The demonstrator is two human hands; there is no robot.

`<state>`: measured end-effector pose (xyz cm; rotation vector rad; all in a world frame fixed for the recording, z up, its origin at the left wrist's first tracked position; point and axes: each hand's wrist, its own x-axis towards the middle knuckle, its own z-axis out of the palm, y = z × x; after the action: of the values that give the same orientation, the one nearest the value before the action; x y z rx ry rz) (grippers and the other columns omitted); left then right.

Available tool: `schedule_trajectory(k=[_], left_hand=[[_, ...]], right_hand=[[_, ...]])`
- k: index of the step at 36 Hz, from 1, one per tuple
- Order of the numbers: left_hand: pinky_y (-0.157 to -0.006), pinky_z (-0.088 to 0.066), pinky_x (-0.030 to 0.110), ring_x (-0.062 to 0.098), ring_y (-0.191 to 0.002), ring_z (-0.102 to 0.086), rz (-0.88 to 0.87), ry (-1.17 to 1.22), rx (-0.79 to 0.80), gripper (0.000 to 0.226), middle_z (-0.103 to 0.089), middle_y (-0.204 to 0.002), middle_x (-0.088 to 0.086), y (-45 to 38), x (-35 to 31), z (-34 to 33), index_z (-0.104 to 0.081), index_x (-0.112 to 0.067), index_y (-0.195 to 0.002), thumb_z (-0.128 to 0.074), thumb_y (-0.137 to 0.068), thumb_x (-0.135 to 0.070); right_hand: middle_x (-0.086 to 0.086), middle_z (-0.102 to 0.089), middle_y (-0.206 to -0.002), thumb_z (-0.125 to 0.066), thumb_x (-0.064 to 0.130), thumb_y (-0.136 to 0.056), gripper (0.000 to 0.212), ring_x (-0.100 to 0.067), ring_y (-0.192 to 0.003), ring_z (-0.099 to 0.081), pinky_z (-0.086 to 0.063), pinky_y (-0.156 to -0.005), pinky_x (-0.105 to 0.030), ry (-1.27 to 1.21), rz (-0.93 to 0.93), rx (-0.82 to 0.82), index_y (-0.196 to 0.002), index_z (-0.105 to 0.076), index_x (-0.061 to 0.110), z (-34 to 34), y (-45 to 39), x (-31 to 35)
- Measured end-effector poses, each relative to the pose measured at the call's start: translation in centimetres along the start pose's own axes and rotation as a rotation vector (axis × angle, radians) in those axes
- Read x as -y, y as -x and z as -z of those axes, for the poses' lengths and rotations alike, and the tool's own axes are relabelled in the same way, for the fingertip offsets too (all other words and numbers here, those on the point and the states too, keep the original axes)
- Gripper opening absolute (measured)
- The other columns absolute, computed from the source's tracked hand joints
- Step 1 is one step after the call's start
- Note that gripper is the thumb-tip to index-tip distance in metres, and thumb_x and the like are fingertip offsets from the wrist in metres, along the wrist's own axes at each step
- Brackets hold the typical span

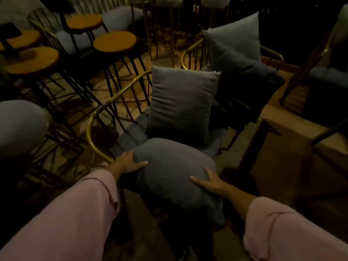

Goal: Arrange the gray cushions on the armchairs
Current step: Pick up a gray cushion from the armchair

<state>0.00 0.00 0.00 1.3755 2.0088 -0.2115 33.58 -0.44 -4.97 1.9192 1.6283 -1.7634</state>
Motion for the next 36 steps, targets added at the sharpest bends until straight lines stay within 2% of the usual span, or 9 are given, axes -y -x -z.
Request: schedule_trajectory(k=[5,9,14,18,22,26,30,34,36], left_hand=[[-0.118,-0.031,0.045,0.036,-0.145,-0.033,0.127,0.128,0.032,0.125,-0.029,-0.160,0.014,-1.1,0.1,0.5,-0.021,-0.018,-0.155,-0.067,-0.058,-0.082],[-0.117,-0.032,0.047,0.036,-0.144,-0.035,0.227,0.285,0.046,0.134,-0.030,-0.160,0.011,-2.9,1.1,0.0,-0.021,-0.021,-0.155,-0.071,-0.048,-0.085],[-0.111,-0.040,0.049,0.037,-0.133,-0.049,0.343,0.526,-0.020,0.149,-0.046,-0.151,0.012,-5.4,2.4,-1.2,-0.040,-0.012,-0.147,-0.070,-0.025,-0.092],[-0.110,-0.041,0.049,0.042,-0.134,-0.047,0.470,0.562,-0.137,0.144,-0.044,-0.150,0.021,-6.1,1.7,-1.0,-0.038,0.000,-0.146,-0.075,-0.035,-0.084],[-0.106,-0.044,0.052,0.042,-0.130,-0.050,0.456,0.650,-0.213,0.151,-0.048,-0.147,0.021,-5.9,-0.1,-0.4,-0.039,0.000,-0.145,-0.079,-0.024,-0.081],[-0.103,-0.047,0.053,0.043,-0.126,-0.054,0.456,0.679,-0.305,0.159,-0.054,-0.142,0.020,-4.3,-1.6,0.8,-0.048,-0.003,-0.139,-0.069,-0.009,-0.091],[-0.098,-0.051,0.052,0.040,-0.116,-0.061,0.390,0.805,-0.416,0.135,-0.065,-0.129,0.016,-1.9,-4.4,2.9,-0.060,-0.008,-0.127,-0.075,-0.018,-0.086],[-0.085,-0.058,0.048,0.033,-0.096,-0.070,0.227,0.903,-0.564,0.099,-0.074,-0.104,0.009,-0.6,-7.9,6.1,-0.070,-0.015,-0.100,-0.077,-0.029,-0.083],[-0.083,-0.059,0.047,0.030,-0.094,-0.070,0.114,0.941,-0.626,0.084,-0.074,-0.100,0.007,-0.2,-9.9,8.1,-0.069,-0.015,-0.099,-0.080,-0.042,-0.075]], right_hand=[[-0.010,-0.019,-0.164,-0.066,0.093,-0.038,0.144,-0.037,-0.145,-0.030,-0.033,-0.116,-0.052,-0.357,-0.126,-0.103,-0.157,-0.010,0.034,-0.8,-2.1,-2.0],[-0.009,-0.024,-0.162,-0.067,0.075,-0.069,0.113,-0.036,-0.142,-0.036,-0.037,-0.111,-0.042,-0.548,-0.128,-0.127,-0.158,-0.015,0.028,-0.6,-2.4,-2.5],[-0.008,-0.036,-0.157,-0.069,0.063,-0.075,0.100,-0.032,-0.134,-0.047,-0.046,-0.099,-0.038,-0.742,-0.110,-0.146,-0.156,-0.022,0.028,-0.8,-3.5,-3.7],[-0.010,-0.047,-0.150,-0.081,0.051,-0.069,0.101,-0.032,-0.129,-0.052,-0.048,-0.099,-0.043,-0.796,-0.121,-0.240,-0.153,-0.033,0.025,-0.7,-4.0,-4.2],[-0.013,-0.043,-0.153,-0.076,0.034,-0.083,0.083,-0.034,-0.136,-0.045,-0.042,-0.093,-0.035,-0.743,-0.076,-0.329,-0.153,-0.034,0.016,0.5,-3.2,-4.0],[-0.011,-0.045,-0.151,-0.079,0.049,-0.071,0.096,-0.033,-0.137,-0.043,-0.040,-0.100,-0.037,-0.725,0.023,-0.396,-0.151,-0.037,0.016,2.8,-1.4,-3.1],[-0.010,-0.048,-0.149,-0.076,0.033,-0.082,0.077,-0.029,-0.134,-0.046,-0.043,-0.096,-0.036,-0.707,0.144,-0.516,-0.149,-0.041,0.019,5.8,1.4,-1.5],[-0.007,-0.047,-0.150,-0.076,0.030,-0.083,0.076,-0.022,-0.132,-0.046,-0.041,-0.094,-0.032,-0.688,0.332,-0.657,-0.150,-0.040,0.020,9.6,3.5,1.4],[-0.005,-0.047,-0.151,-0.077,0.034,-0.081,0.079,-0.021,-0.134,-0.045,-0.041,-0.098,-0.033,-0.665,0.436,-0.728,-0.150,-0.040,0.021,11.9,4.3,3.1]])
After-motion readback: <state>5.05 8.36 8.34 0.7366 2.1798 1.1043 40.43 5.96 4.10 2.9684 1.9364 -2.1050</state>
